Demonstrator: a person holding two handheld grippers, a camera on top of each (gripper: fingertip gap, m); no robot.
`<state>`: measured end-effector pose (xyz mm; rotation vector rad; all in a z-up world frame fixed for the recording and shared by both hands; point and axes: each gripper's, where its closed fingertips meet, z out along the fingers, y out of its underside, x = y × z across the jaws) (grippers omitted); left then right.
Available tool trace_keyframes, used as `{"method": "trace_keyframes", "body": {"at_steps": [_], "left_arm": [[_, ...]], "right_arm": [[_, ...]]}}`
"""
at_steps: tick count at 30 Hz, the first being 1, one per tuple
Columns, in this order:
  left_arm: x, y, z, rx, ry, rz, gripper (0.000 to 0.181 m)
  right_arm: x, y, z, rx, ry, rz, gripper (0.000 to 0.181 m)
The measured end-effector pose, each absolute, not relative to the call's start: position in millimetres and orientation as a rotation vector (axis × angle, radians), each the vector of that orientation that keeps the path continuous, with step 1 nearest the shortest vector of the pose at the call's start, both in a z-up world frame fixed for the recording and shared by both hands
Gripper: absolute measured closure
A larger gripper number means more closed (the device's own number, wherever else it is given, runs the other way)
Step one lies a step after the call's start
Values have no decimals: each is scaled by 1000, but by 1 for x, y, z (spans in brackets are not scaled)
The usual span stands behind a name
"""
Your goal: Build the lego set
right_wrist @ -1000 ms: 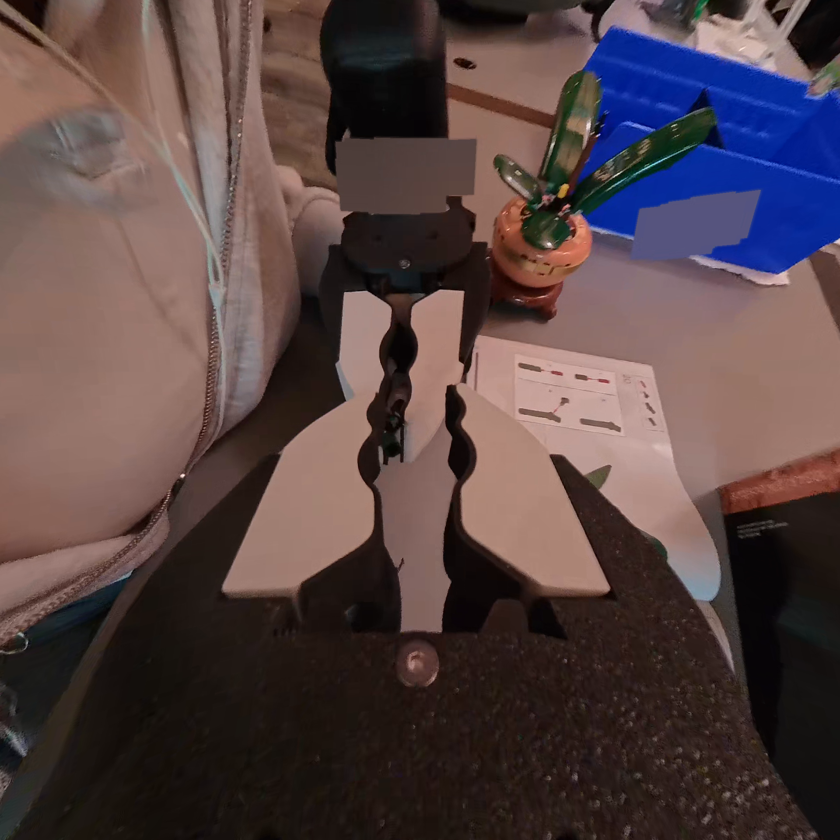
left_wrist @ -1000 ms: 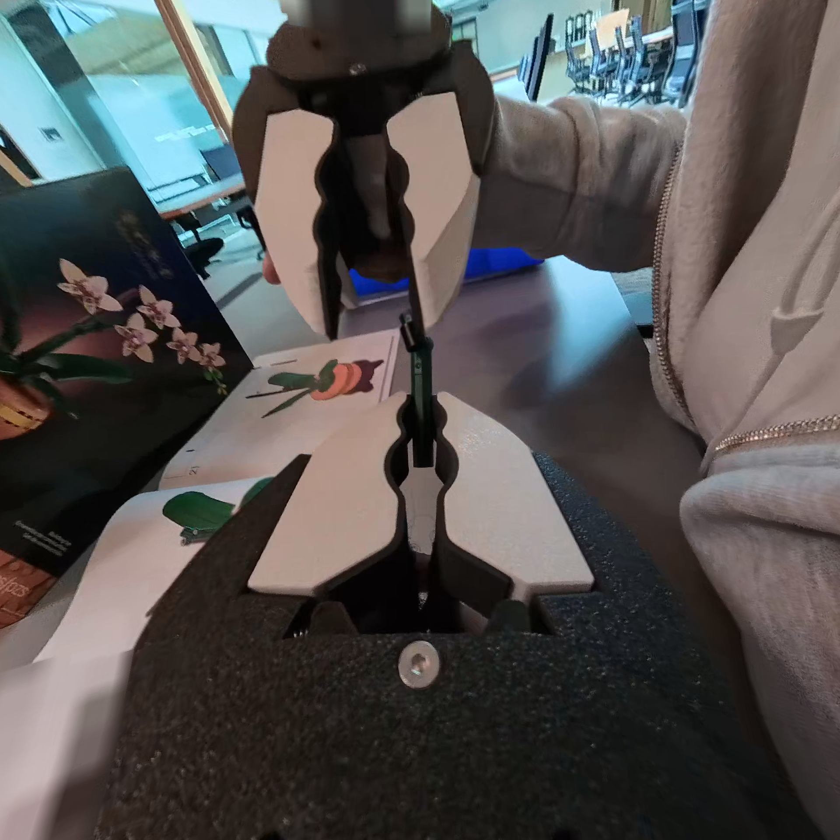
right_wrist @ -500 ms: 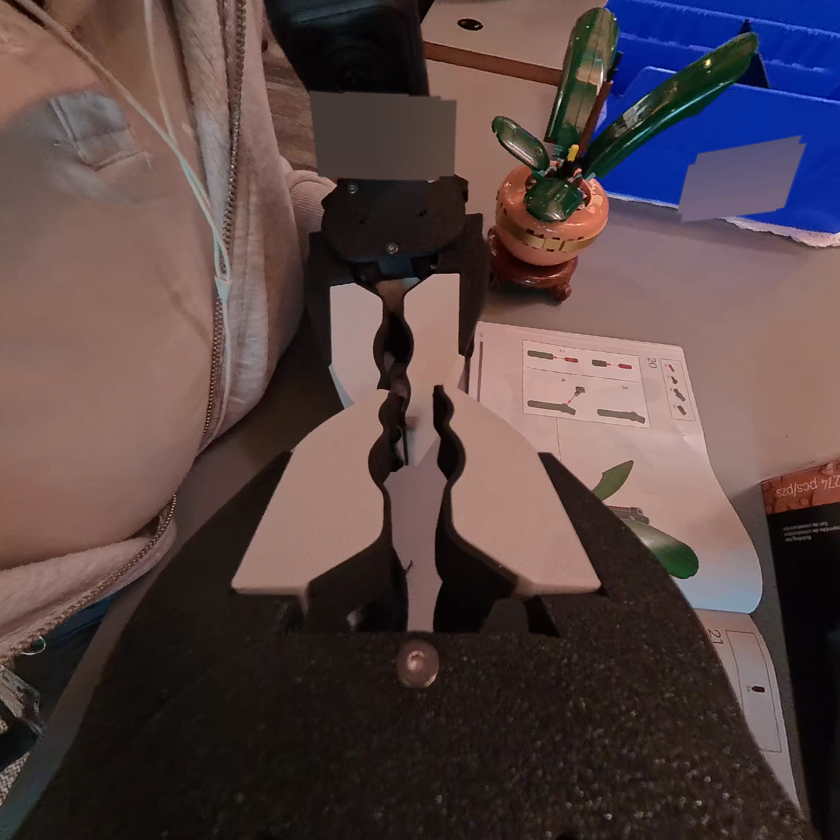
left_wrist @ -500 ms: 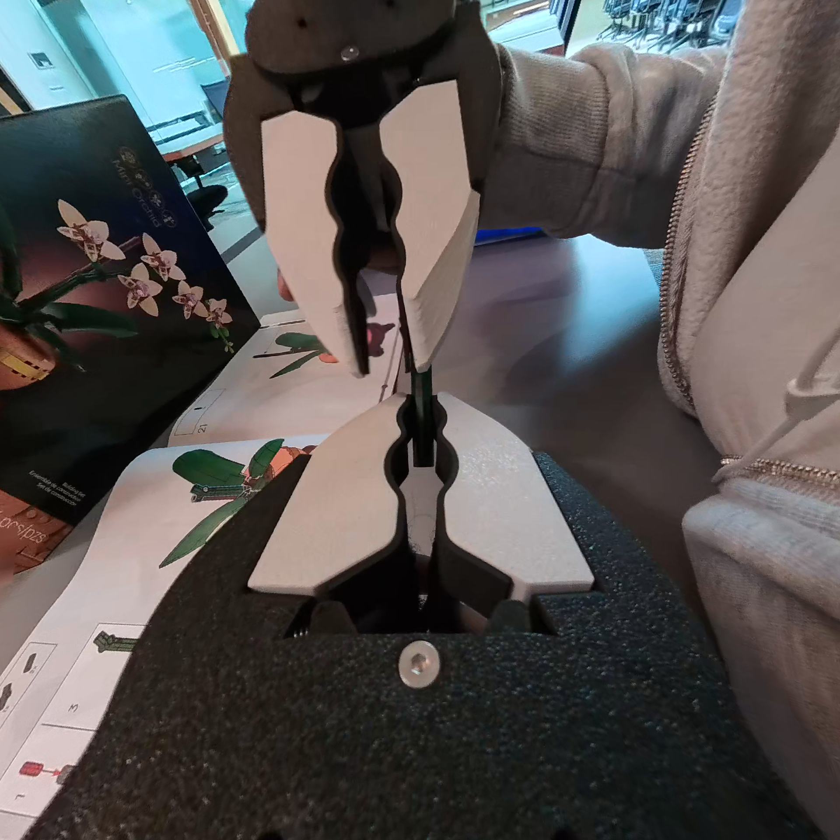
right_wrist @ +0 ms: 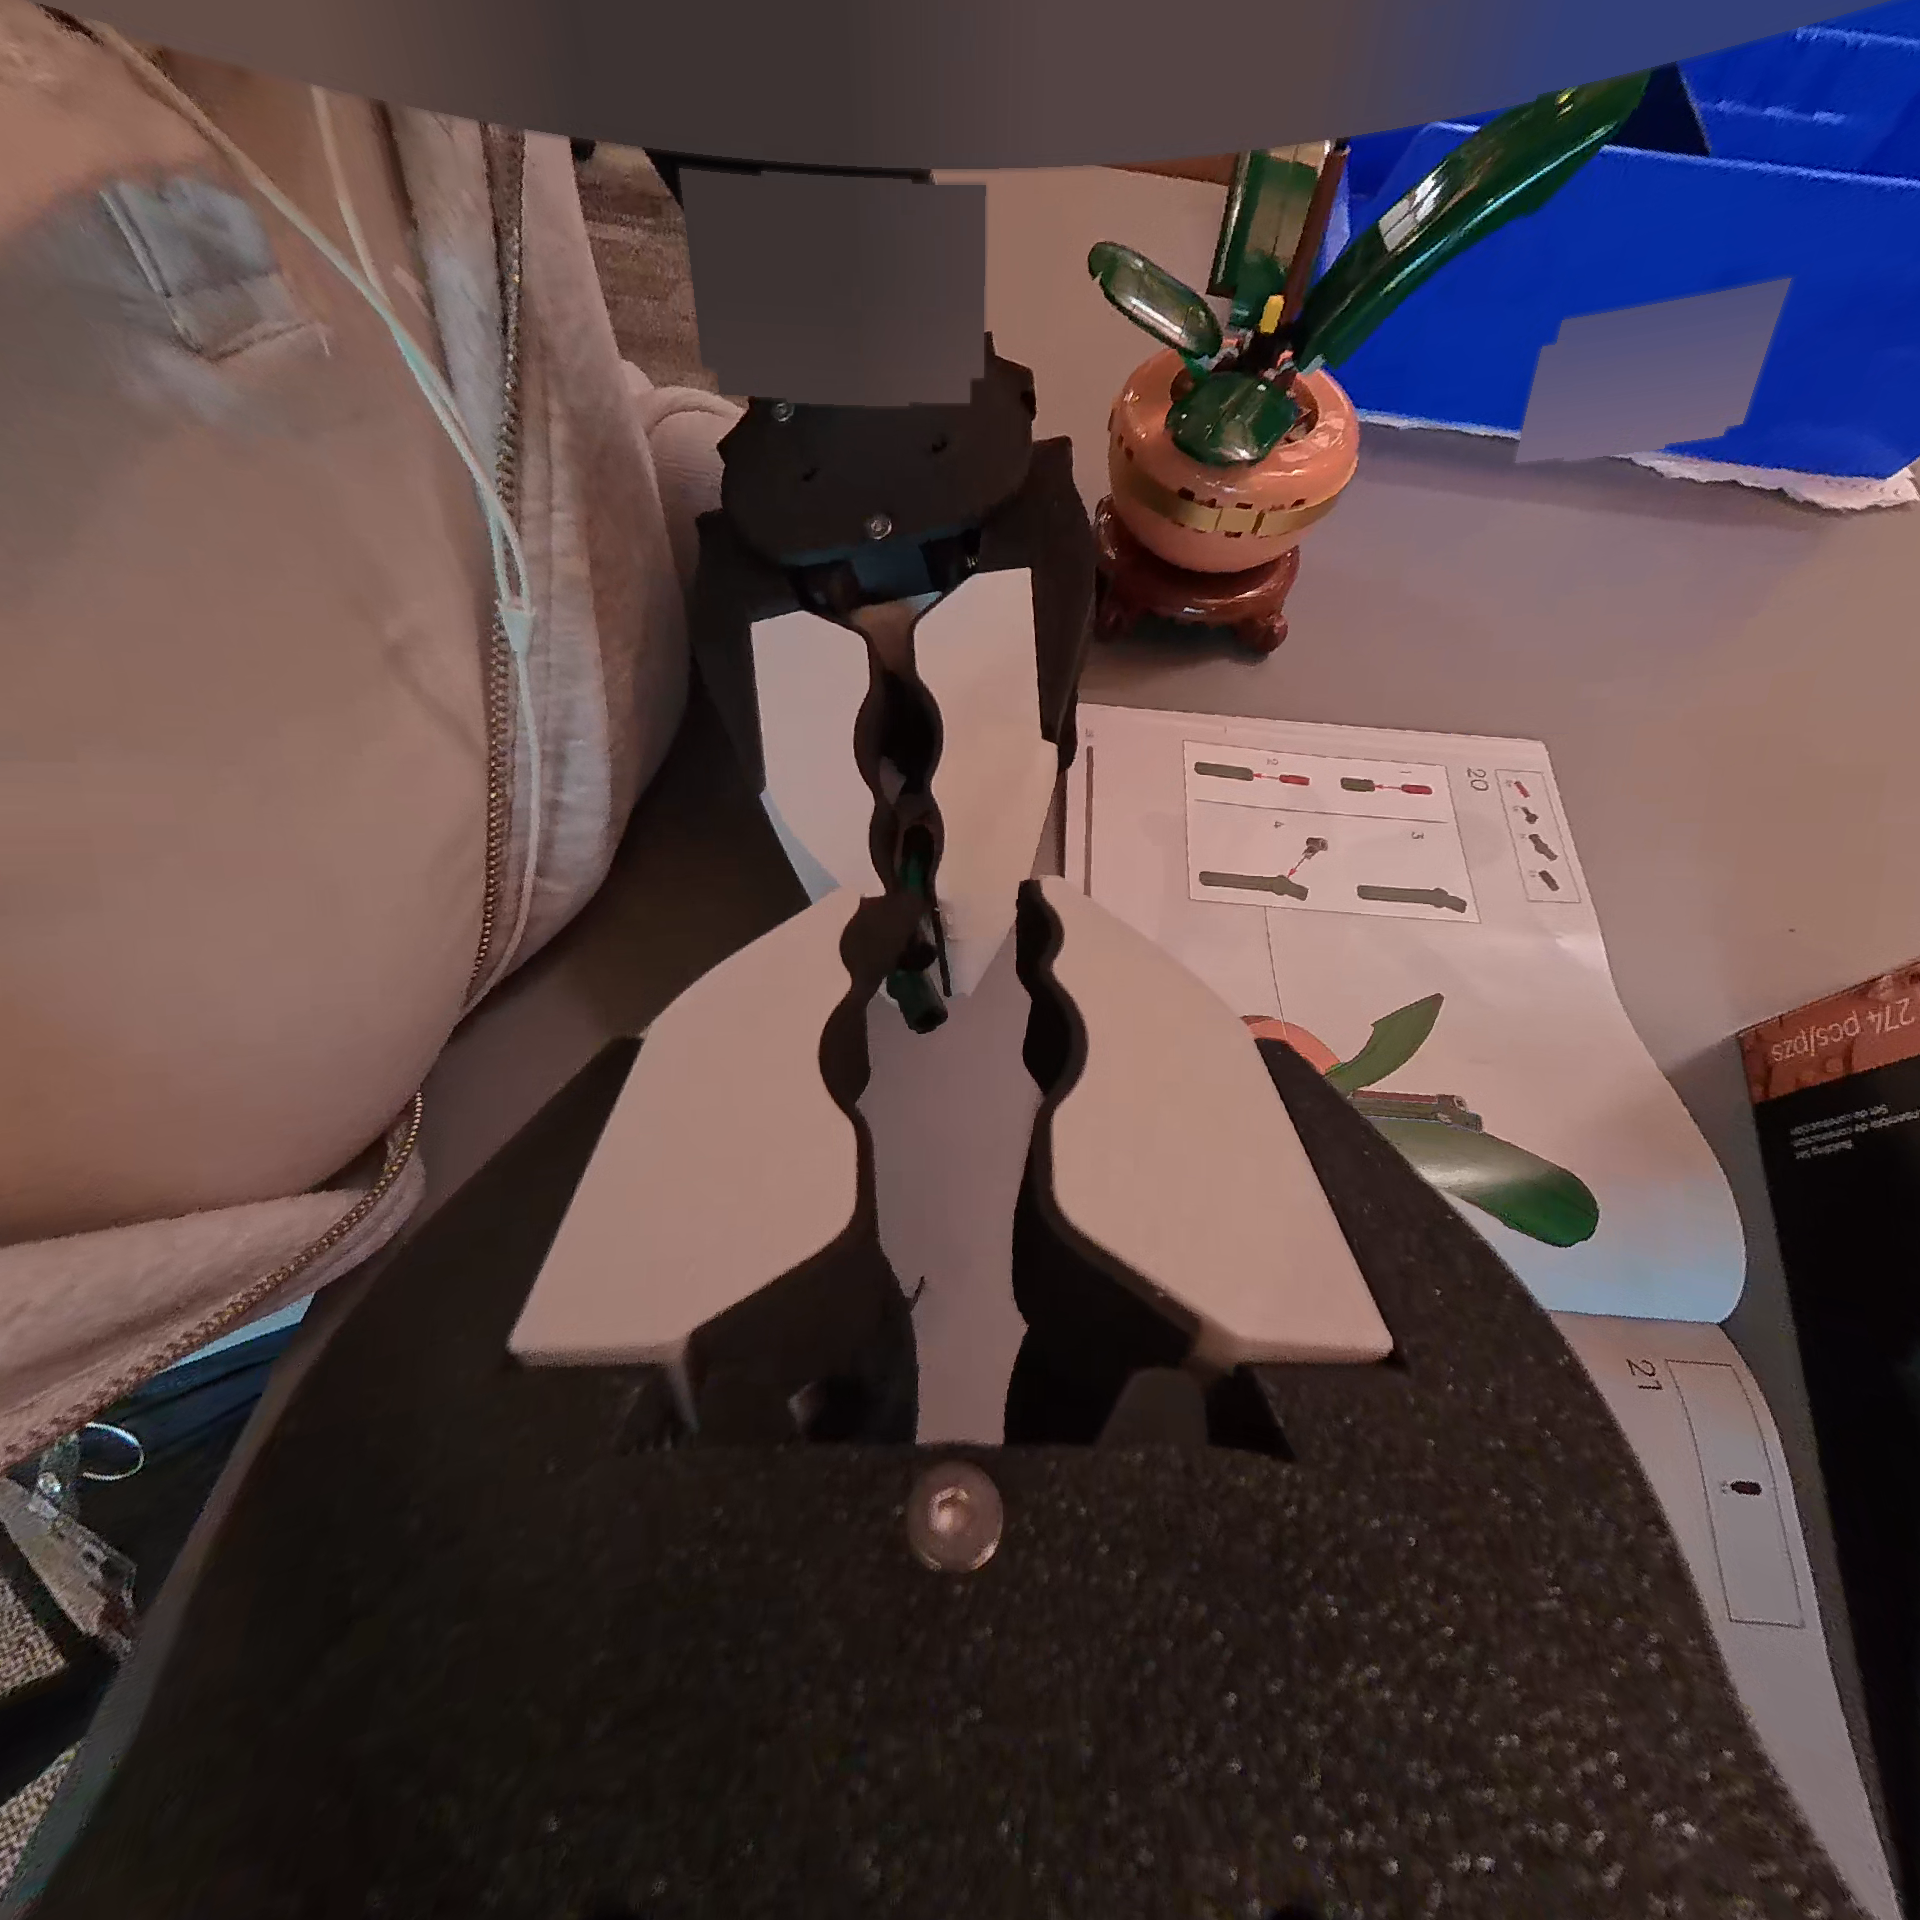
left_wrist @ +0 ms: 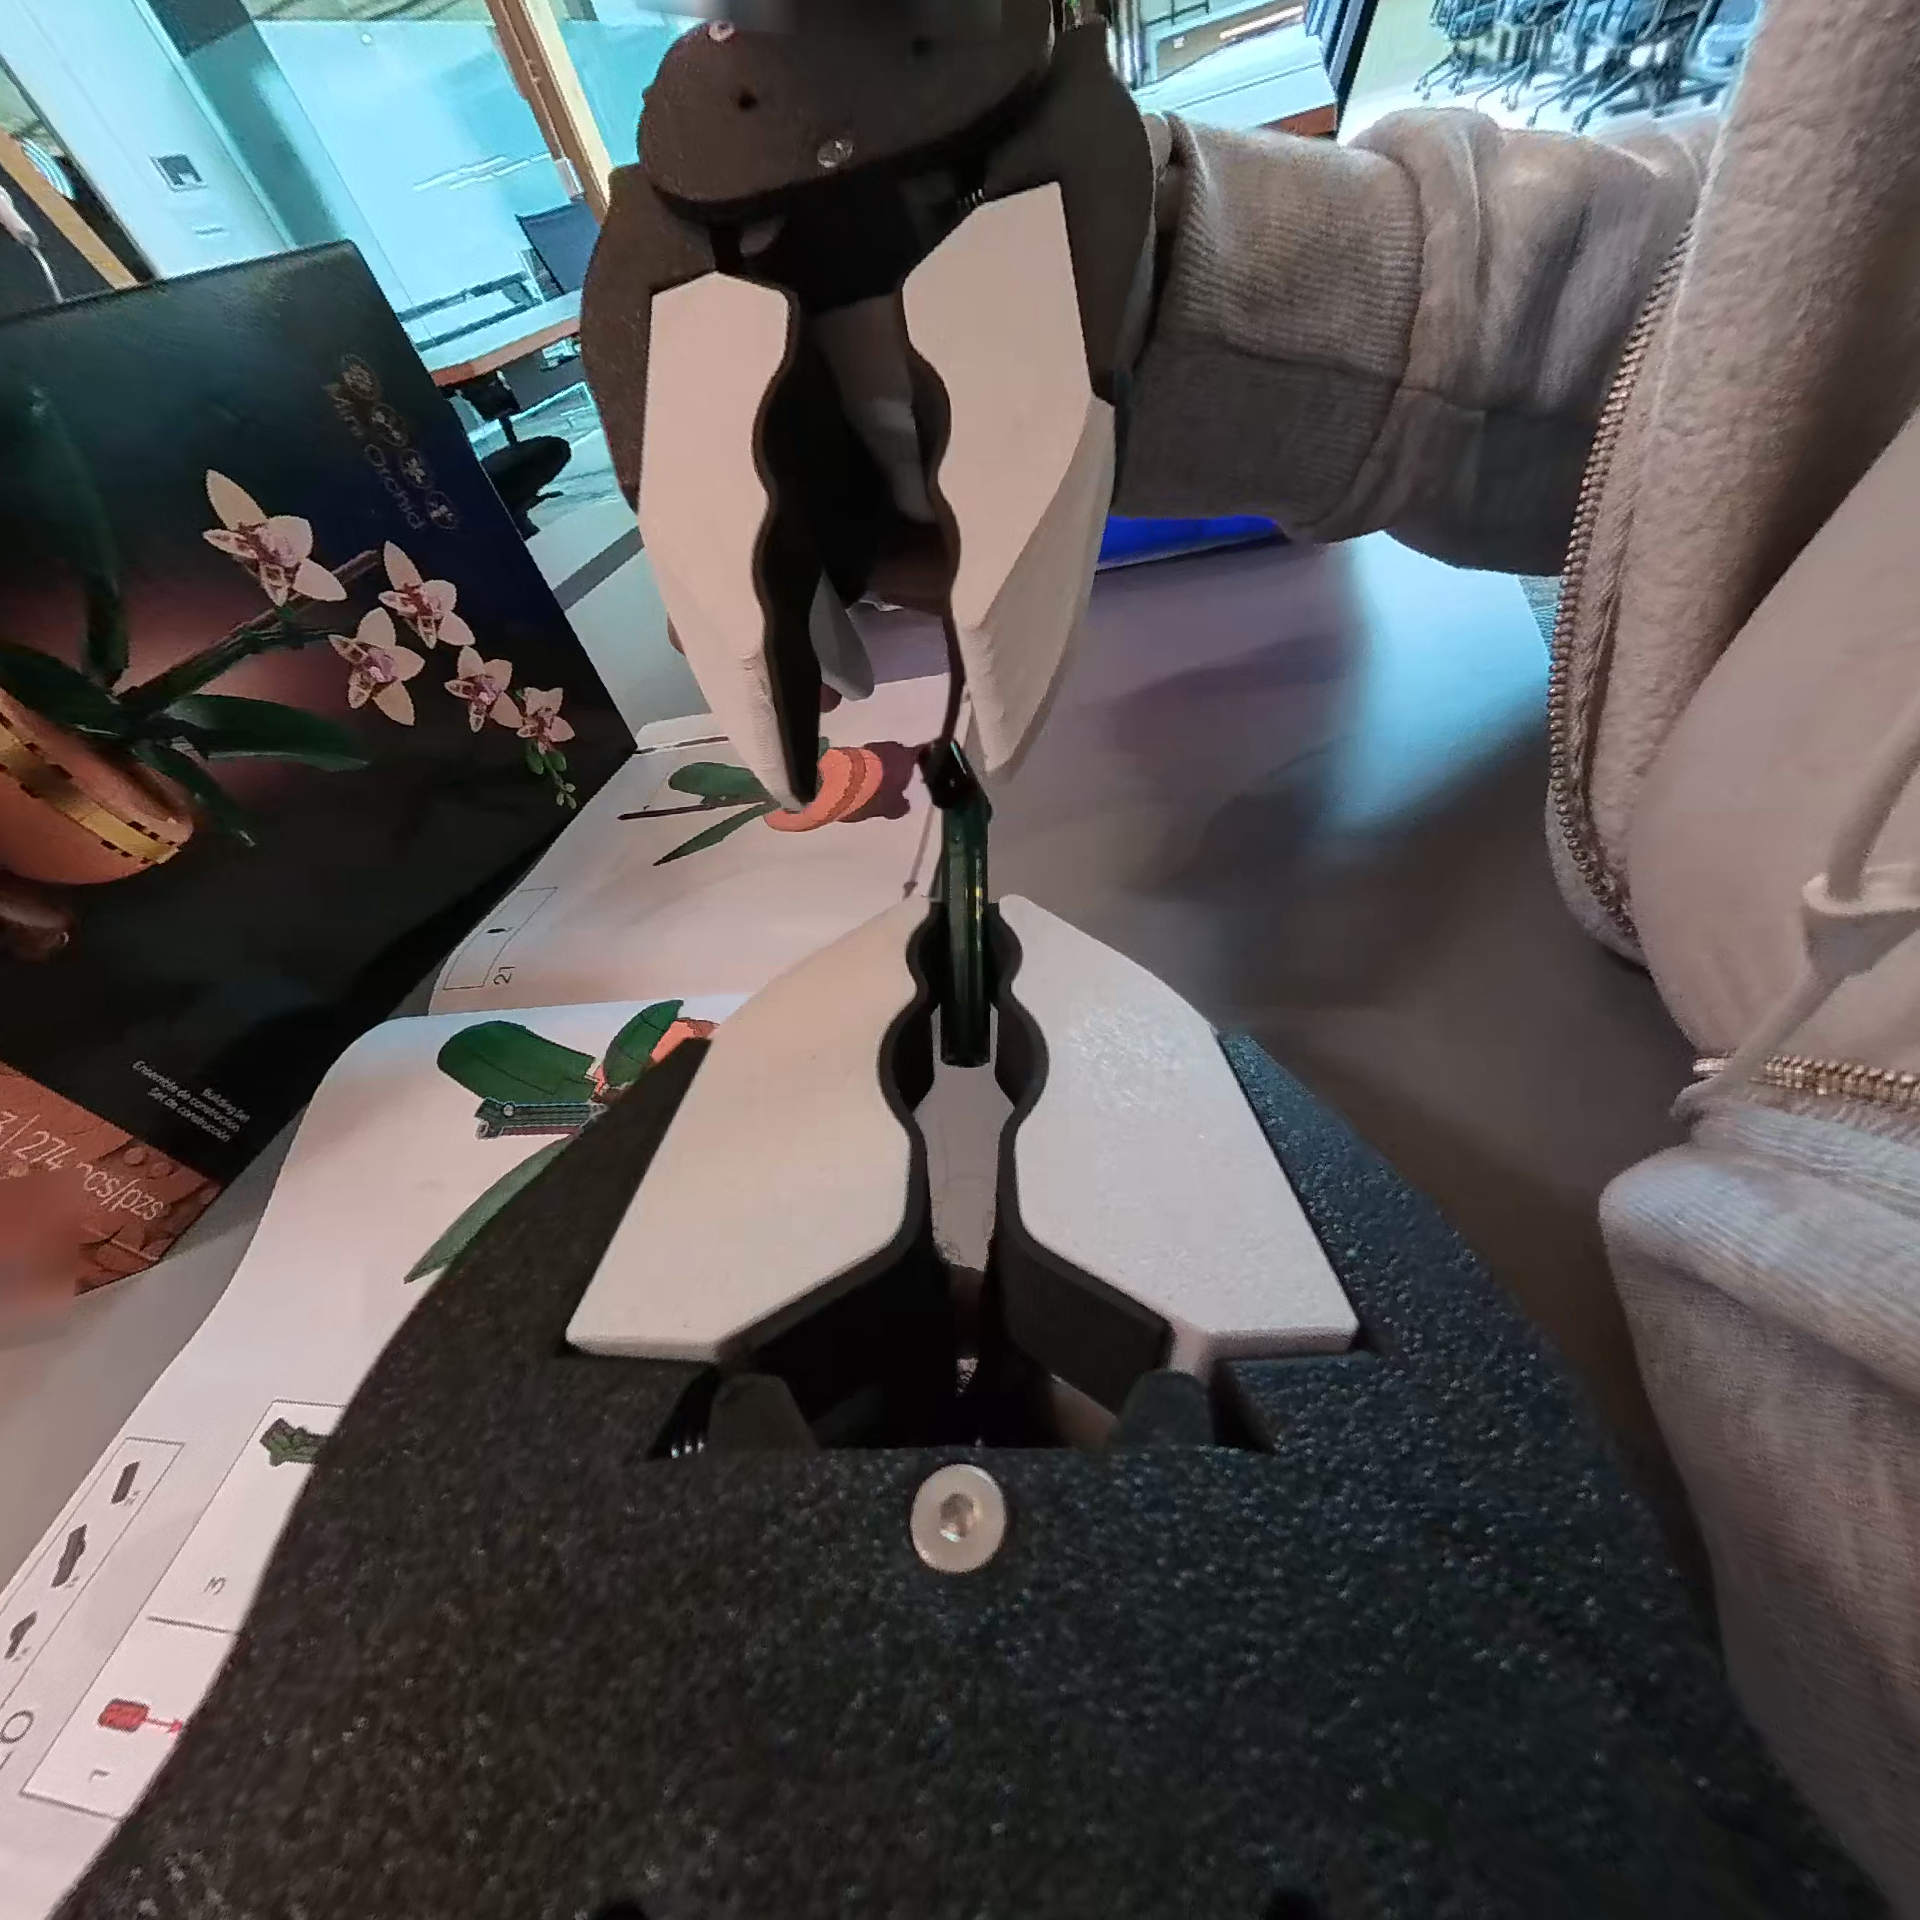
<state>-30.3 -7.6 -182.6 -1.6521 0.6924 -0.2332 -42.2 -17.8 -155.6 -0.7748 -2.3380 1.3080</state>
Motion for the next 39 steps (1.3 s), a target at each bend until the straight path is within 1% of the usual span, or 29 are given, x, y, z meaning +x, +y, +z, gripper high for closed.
{"method": "trace_keyframes", "body": {"at_steps": [5, 6, 9, 15, 18, 21, 39], "left_arm": [[-32, -6, -184, -1658, 686, -214, 176], [-33, -6, -184, -1662, 680, -212, 176], [-34, -5, -186, -1676, 667, -224, 176], [-29, -6, -190, -1688, 707, -238, 176], [-28, -7, -191, -1686, 719, -232, 176], [-30, -6, -190, -1685, 702, -233, 176], [-46, 1, -173, -1626, 538, -154, 176]], "right_arm": [[-42, -17, -159, -773, -2355, 1275, 153], [-45, -14, -159, -791, -2335, 1256, 149], [-41, -14, -157, -767, -2359, 1304, 153], [-35, -14, -166, -713, -2517, 1370, 153], [-33, -18, -170, -682, -2585, 1359, 159], [-35, -19, -172, -658, -2590, 1334, 173], [-51, -12, -157, -886, -2299, 1307, 175]]}}
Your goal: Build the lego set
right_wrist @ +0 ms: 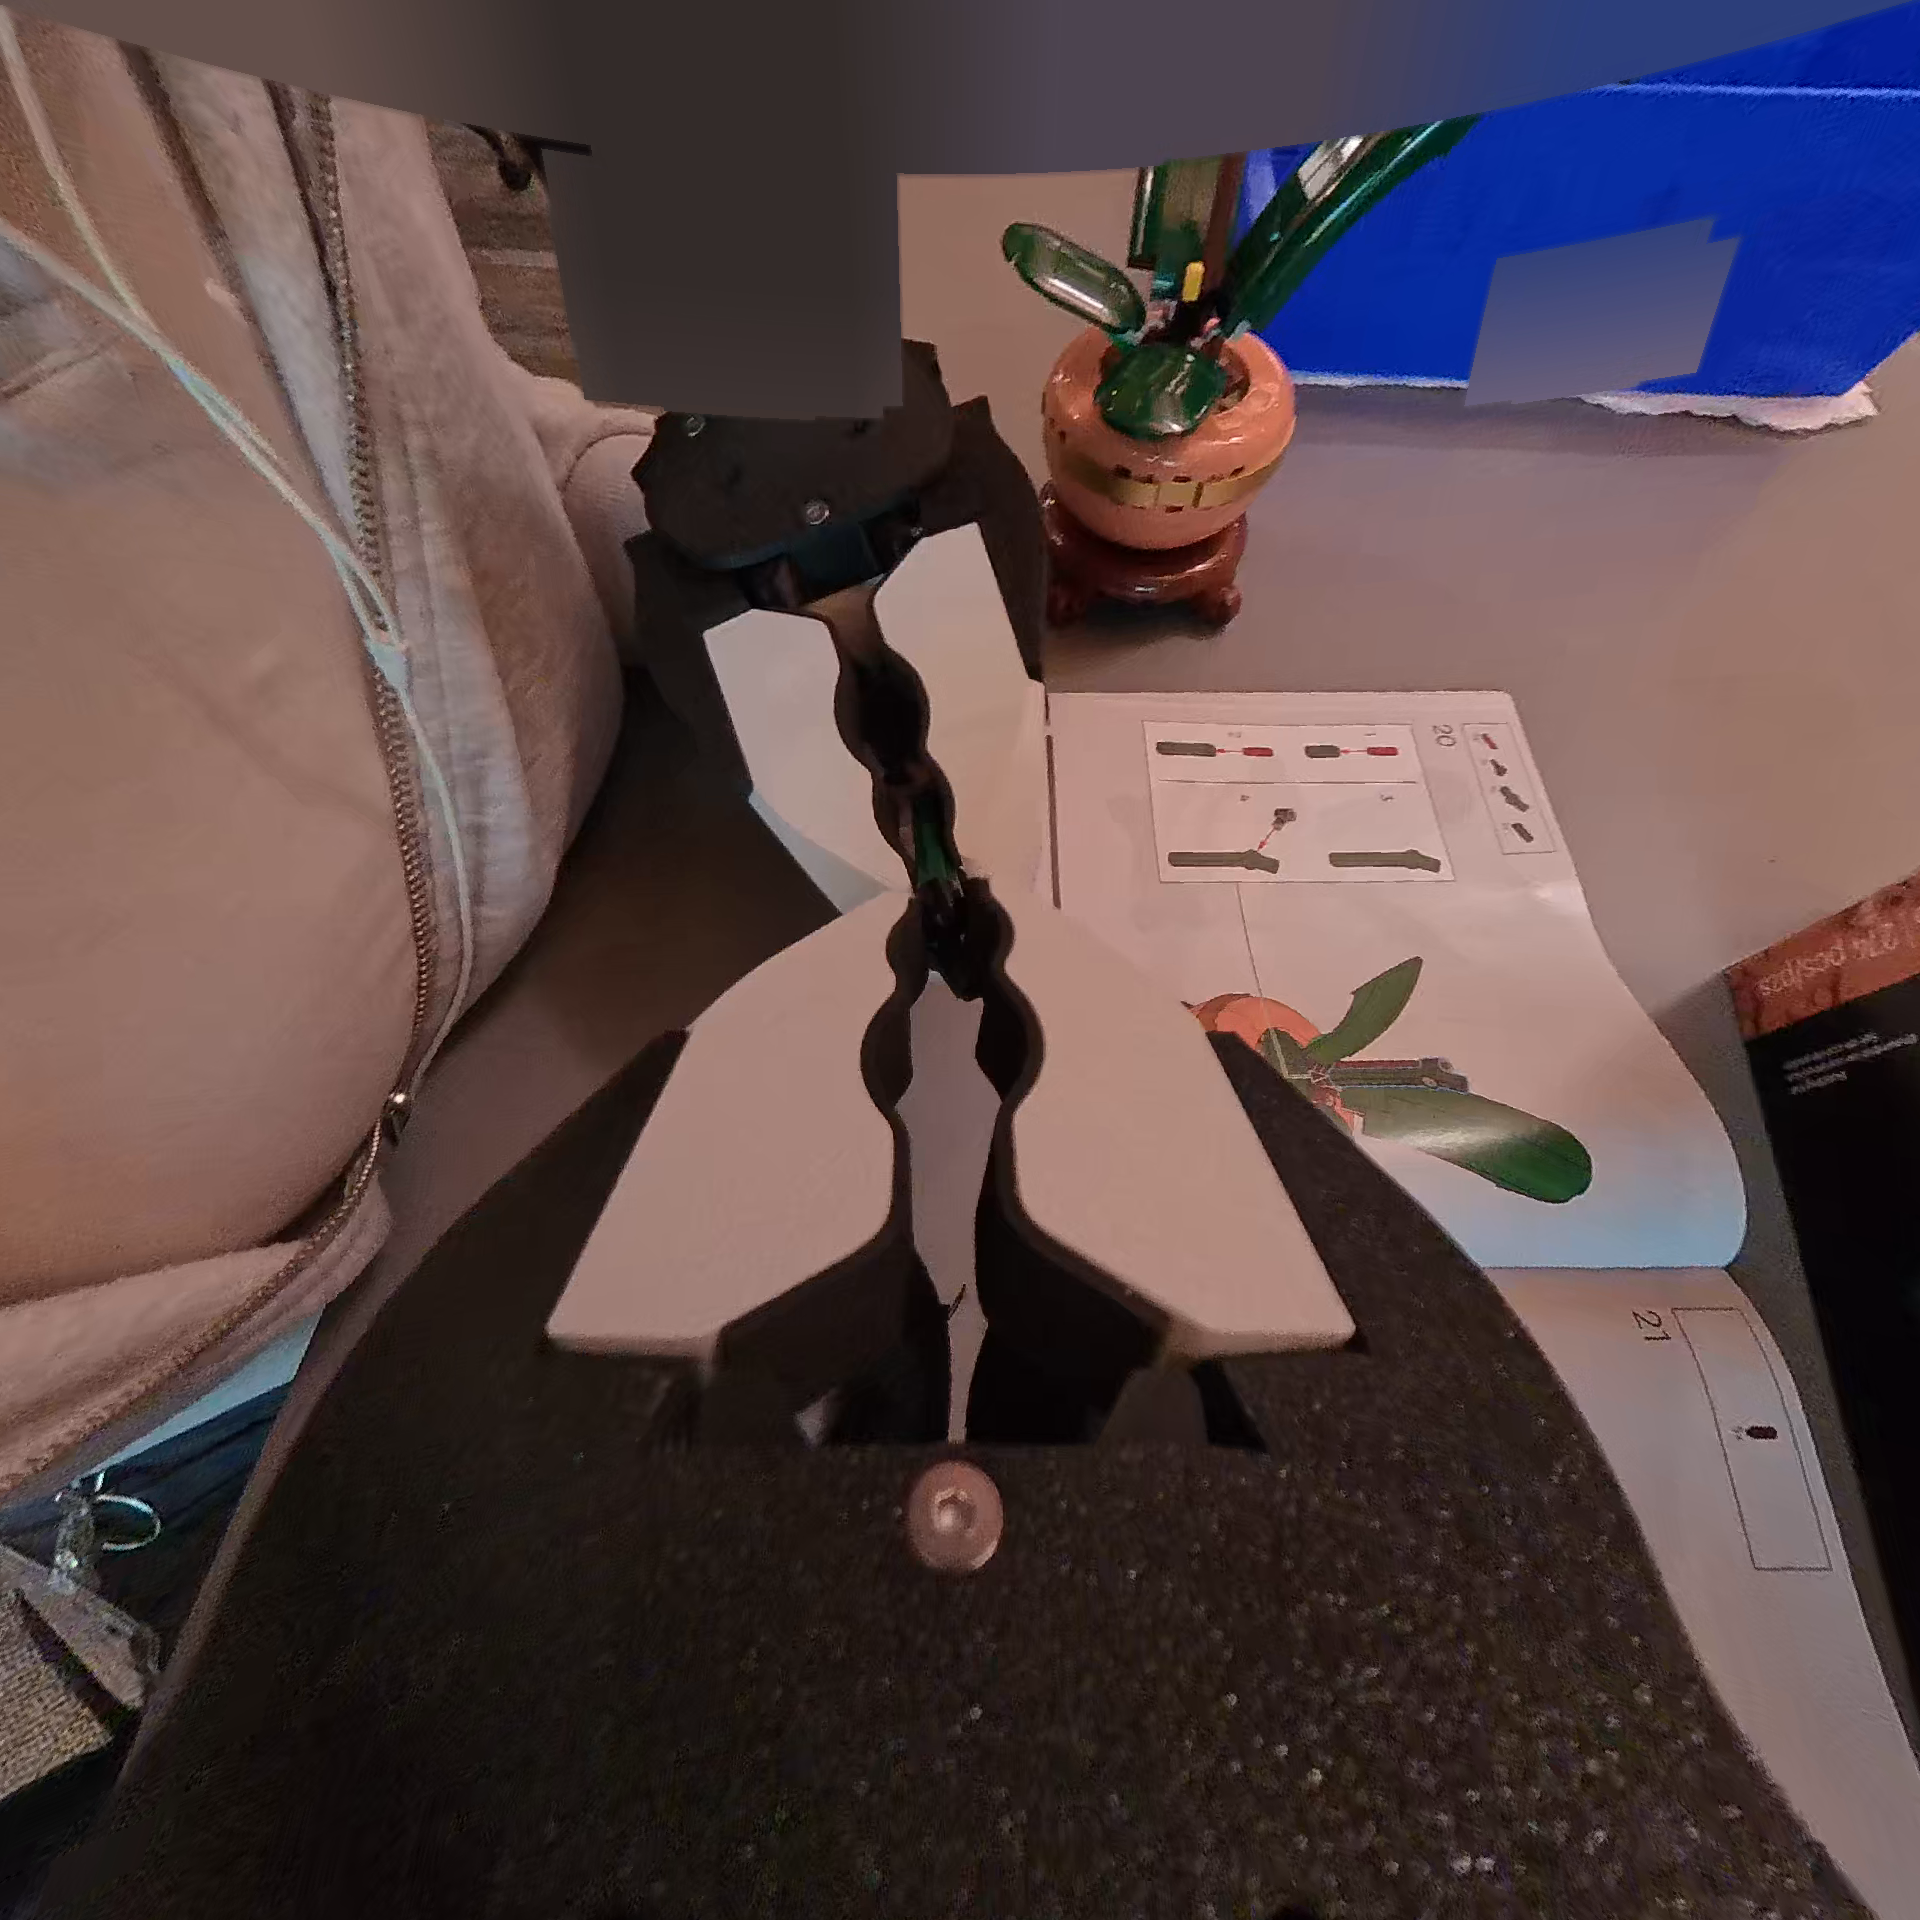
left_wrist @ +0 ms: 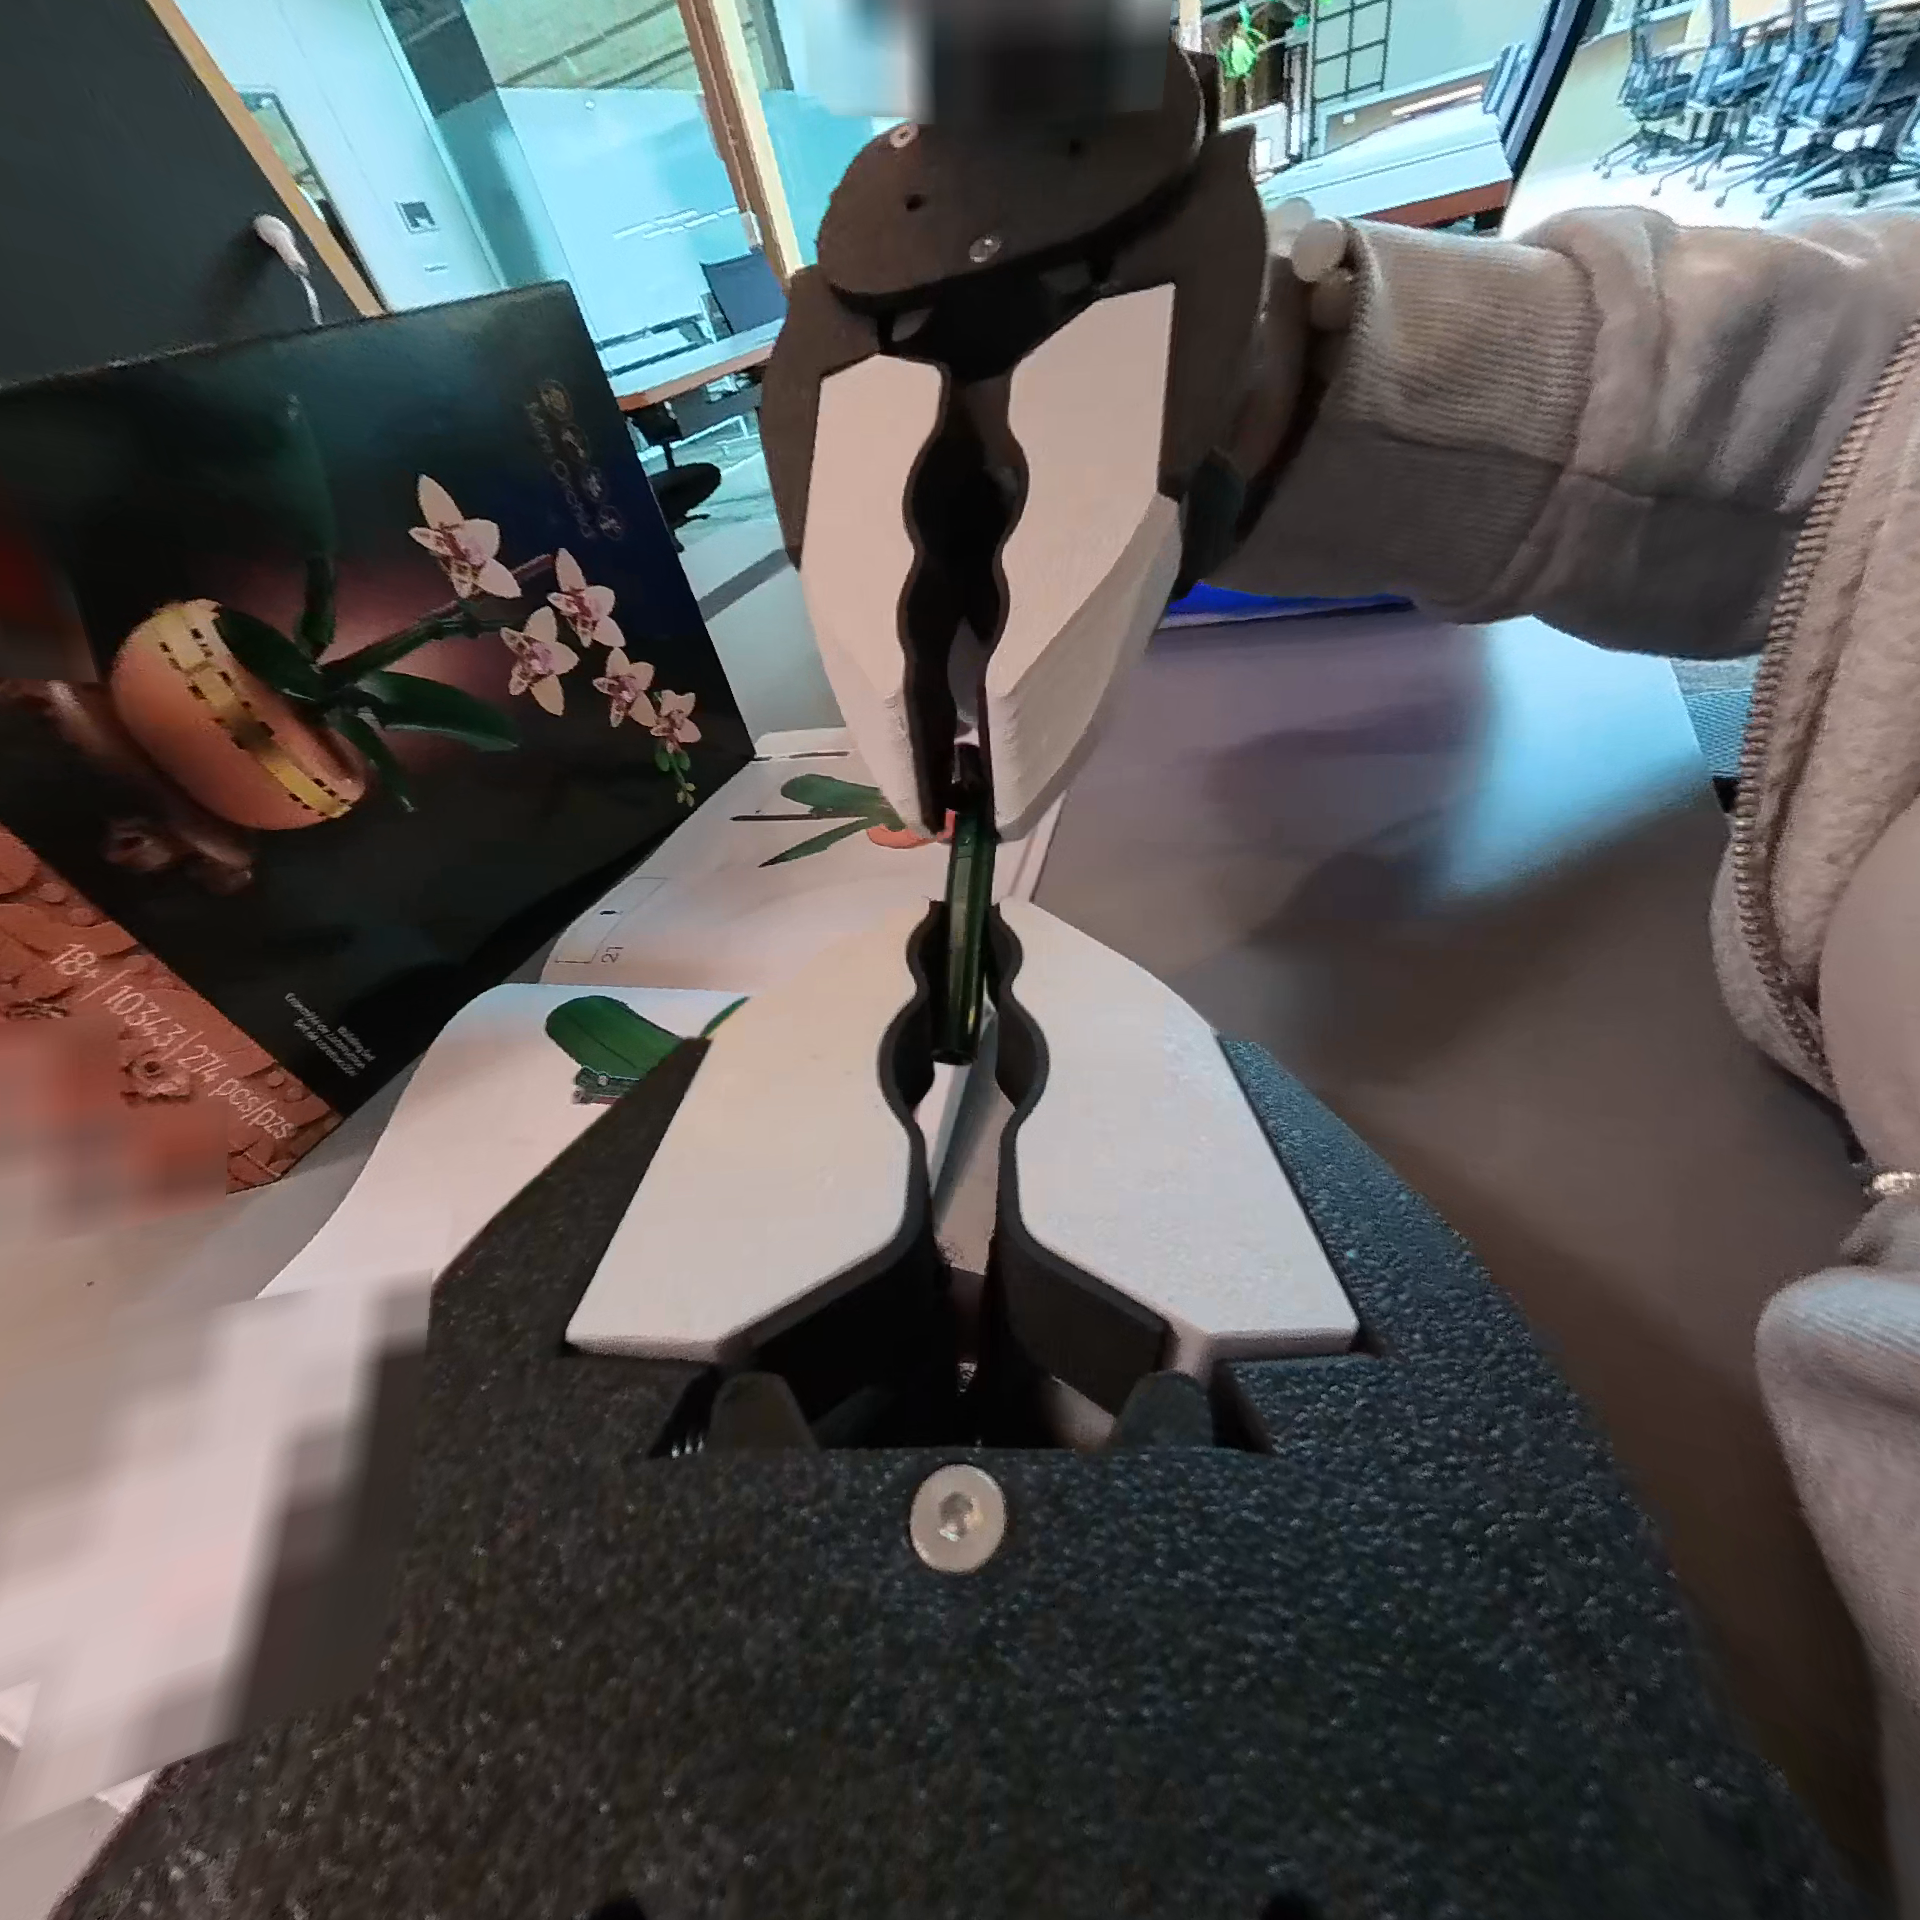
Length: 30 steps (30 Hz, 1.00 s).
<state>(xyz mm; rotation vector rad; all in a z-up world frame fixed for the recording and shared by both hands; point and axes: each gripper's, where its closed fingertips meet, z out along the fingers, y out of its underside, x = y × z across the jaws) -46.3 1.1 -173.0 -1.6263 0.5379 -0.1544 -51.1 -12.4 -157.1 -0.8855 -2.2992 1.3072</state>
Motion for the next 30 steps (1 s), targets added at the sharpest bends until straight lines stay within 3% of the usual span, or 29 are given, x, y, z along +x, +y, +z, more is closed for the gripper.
{"method": "trace_keyframes", "body": {"at_steps": [10, 11, 13, 15, 23, 30], "left_arm": [[-48, 2, -172, -1622, 524, -135, 176], [-47, 2, -172, -1620, 525, -145, 176], [-46, 1, -171, -1621, 521, -184, 176], [-44, 0, -171, -1621, 501, -253, 176], [-47, -4, -153, -1532, 343, -536, 176], [-45, -5, -153, -1528, 333, -615, 176]], "right_arm": [[-53, -12, -156, -932, -2248, 1305, 173], [-52, -14, -154, -920, -2237, 1338, 167], [-53, -16, -147, -928, -2174, 1420, 132], [-56, -12, -142, -948, -2089, 1470, 119], [-56, -9, -128, -934, -1734, 1929, 142], [-61, -26, -137, -894, -1780, 1985, 147]]}}
